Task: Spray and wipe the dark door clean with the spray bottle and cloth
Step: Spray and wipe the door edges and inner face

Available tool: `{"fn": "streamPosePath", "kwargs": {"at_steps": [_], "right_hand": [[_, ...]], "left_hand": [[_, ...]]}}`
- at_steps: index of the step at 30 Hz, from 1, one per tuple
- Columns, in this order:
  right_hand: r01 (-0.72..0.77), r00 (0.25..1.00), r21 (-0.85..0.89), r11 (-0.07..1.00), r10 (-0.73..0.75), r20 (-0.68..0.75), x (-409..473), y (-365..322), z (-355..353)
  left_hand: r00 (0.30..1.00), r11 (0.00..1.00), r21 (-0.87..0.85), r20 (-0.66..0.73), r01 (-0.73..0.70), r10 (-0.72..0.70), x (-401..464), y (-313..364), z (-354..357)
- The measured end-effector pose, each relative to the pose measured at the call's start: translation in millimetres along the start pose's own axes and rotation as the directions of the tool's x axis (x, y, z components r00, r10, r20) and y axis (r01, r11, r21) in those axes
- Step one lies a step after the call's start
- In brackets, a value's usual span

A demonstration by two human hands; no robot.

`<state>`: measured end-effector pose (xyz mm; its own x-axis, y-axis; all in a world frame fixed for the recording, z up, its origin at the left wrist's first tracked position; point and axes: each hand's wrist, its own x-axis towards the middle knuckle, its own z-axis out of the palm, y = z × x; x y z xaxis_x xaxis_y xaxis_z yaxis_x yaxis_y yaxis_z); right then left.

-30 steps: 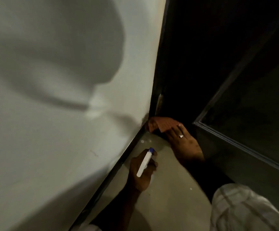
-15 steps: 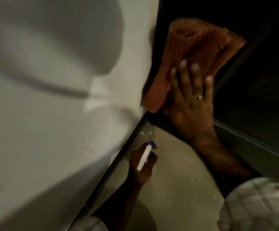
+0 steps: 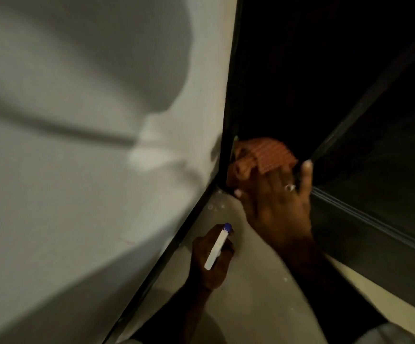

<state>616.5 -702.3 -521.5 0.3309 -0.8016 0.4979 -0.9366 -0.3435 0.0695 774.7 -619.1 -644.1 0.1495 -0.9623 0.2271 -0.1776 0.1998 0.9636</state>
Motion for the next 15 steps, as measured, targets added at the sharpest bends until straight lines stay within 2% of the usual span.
{"fn": "streamPosePath", "kwargs": {"at_steps": [2,3,5,8,10,12,13,15], "right_hand": [[-0.155,0.954,-0.026,0.988,0.143,-0.264,28.8,10.6,-42.7],[-0.226,0.915,-0.013,0.974,0.207,-0.347,37.5,18.0,-55.0],[-0.298,0.885,-0.036,0.954,0.262,-0.384,44.1,25.5,-55.5],[-0.283,0.936,-0.092,0.955,0.253,-0.246,5.0,18.5,-14.9],[-0.269,0.963,-0.053,0.962,0.269,-0.011,-45.9,10.3,26.1],[-0.296,0.933,-0.037,0.954,0.297,0.205,-86.3,-1.3,50.0],[-0.312,0.922,-0.025,0.950,0.309,0.232,-96.6,-7.5,53.4],[-0.326,0.936,0.034,0.945,0.317,0.154,-98.3,-18.5,49.7]], "left_hand": [[1.000,0.999,-0.023,0.012,0.025,-0.025,0.7,2.9,0.1],[0.999,0.998,-0.045,0.024,0.034,-0.033,0.0,2.1,0.9],[0.999,0.996,-0.088,0.022,0.035,-0.034,1.8,-0.1,-1.7],[0.999,0.990,-0.135,0.031,0.031,-0.027,5.4,-3.8,-2.5],[0.999,0.988,-0.149,0.040,0.037,-0.031,9.1,-4.7,-1.1],[0.999,0.990,-0.140,0.044,0.033,-0.027,12.4,-7.4,3.0],[0.999,0.989,-0.146,0.037,0.036,-0.031,13.8,-9.6,5.3],[1.000,0.990,-0.138,0.026,-0.007,0.010,15.2,-10.9,7.8]]}}
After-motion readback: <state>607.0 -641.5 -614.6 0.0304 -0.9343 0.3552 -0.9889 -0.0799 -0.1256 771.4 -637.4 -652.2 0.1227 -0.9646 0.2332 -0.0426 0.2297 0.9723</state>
